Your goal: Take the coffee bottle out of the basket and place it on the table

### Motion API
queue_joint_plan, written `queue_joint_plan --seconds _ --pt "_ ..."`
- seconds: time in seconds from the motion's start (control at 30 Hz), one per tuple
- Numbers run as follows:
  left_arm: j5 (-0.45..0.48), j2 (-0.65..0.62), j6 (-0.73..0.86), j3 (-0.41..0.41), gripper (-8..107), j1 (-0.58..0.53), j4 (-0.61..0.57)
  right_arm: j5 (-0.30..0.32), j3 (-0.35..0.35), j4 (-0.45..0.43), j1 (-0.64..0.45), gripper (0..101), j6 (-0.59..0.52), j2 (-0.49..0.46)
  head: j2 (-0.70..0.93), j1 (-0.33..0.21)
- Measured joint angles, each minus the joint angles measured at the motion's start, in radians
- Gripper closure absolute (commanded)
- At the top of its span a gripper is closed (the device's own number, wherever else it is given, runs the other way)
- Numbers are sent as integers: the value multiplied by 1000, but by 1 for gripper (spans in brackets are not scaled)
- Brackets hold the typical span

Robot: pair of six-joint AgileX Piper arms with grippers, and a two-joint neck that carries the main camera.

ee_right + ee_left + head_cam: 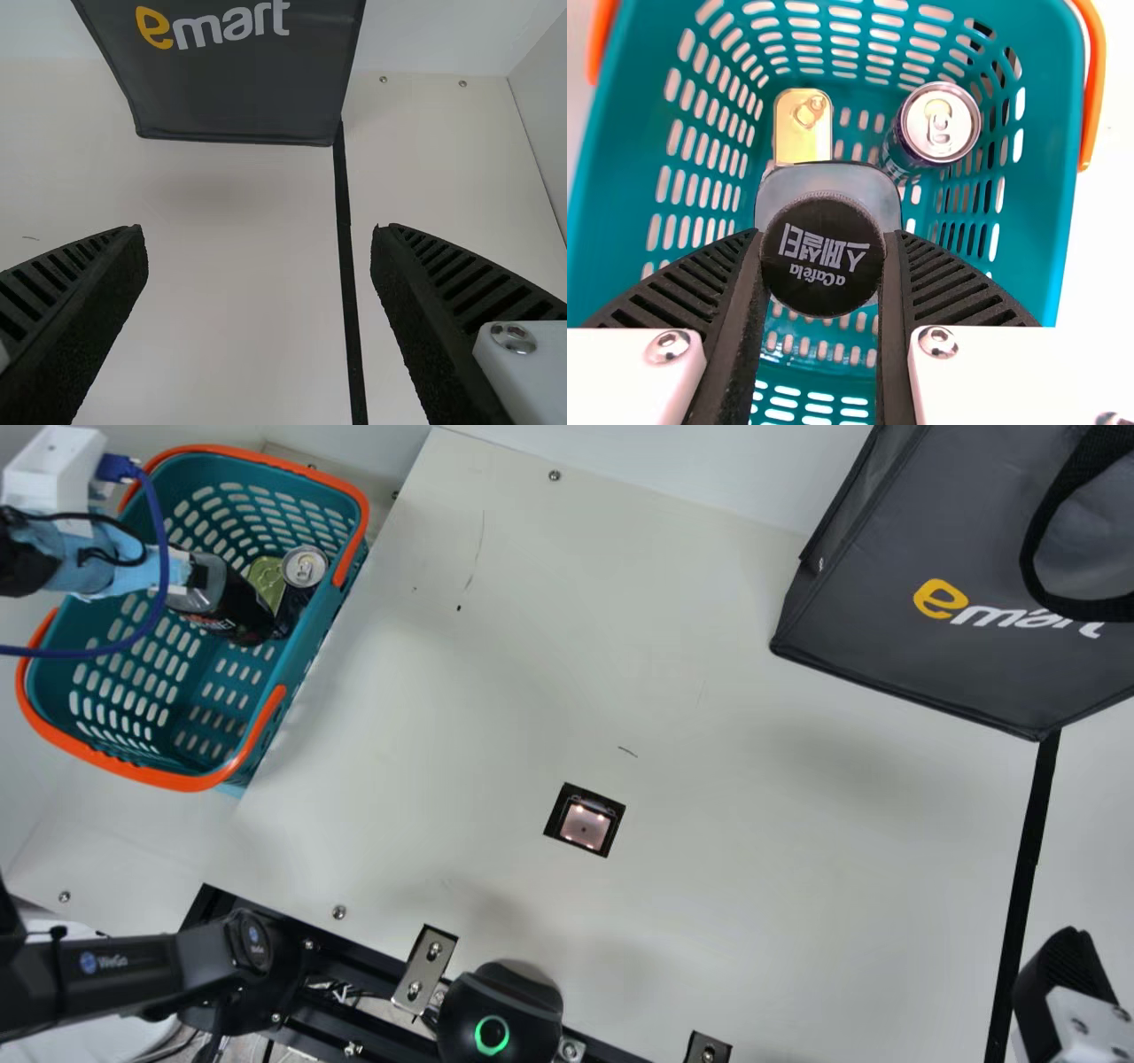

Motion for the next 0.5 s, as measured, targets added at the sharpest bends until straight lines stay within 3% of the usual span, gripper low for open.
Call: queue_joint_plan --seconds 0.5 --pt "118 -81 -55 -108 89 10 0 0 0 0 0 11 0 0 0 0"
